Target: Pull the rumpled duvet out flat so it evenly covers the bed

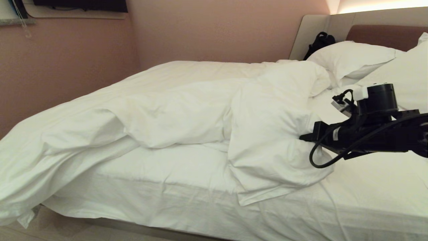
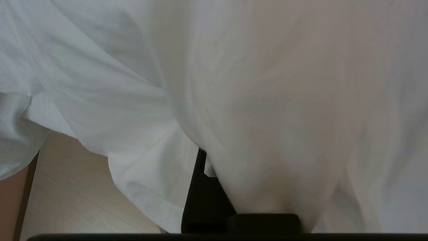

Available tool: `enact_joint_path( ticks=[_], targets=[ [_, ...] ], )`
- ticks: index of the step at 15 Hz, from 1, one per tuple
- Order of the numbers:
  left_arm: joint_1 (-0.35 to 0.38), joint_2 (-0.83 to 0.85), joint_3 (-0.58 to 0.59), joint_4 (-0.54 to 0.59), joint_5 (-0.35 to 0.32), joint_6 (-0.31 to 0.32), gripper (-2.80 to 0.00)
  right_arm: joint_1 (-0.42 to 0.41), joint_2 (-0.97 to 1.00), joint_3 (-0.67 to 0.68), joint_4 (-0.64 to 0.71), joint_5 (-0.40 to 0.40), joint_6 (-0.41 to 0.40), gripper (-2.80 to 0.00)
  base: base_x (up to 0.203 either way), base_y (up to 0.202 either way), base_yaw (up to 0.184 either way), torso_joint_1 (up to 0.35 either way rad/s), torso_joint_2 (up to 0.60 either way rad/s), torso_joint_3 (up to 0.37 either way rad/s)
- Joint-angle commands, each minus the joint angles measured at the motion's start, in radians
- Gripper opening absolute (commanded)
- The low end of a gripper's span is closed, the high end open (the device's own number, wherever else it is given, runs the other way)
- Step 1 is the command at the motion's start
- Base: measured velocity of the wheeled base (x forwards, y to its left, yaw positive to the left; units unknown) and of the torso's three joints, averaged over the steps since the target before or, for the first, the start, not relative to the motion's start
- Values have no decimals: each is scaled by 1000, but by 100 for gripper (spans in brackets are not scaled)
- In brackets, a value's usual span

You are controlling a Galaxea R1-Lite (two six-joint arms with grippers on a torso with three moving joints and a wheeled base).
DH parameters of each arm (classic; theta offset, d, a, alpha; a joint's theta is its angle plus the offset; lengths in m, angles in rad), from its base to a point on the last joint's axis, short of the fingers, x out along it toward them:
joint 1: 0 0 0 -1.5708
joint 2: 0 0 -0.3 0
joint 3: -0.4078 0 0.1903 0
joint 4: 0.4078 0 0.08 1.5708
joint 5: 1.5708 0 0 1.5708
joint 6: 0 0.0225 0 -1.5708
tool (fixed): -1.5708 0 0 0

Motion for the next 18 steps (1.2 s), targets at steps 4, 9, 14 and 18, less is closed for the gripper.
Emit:
enact_joint_path(
  ticks=[4, 9, 14, 18],
  targets=[
    [0, 0, 0, 0, 0, 0, -280, -33, -245, 100, 73, -19, 0, -280, 0, 0, 0, 0, 0, 0],
    [0, 0, 0, 0, 0, 0, -280, -46, -360, 124, 237, -211, 1, -280, 0, 0, 0, 0, 0, 0],
    [0, 0, 0, 0, 0, 0, -280, -51, -461, 187, 276, -231, 0, -280, 0, 0, 0, 0, 0, 0],
    [0, 0, 0, 0, 0, 0, -280, -74, -539, 194, 369, -237, 1, -280, 0, 0, 0, 0, 0, 0]
  ],
)
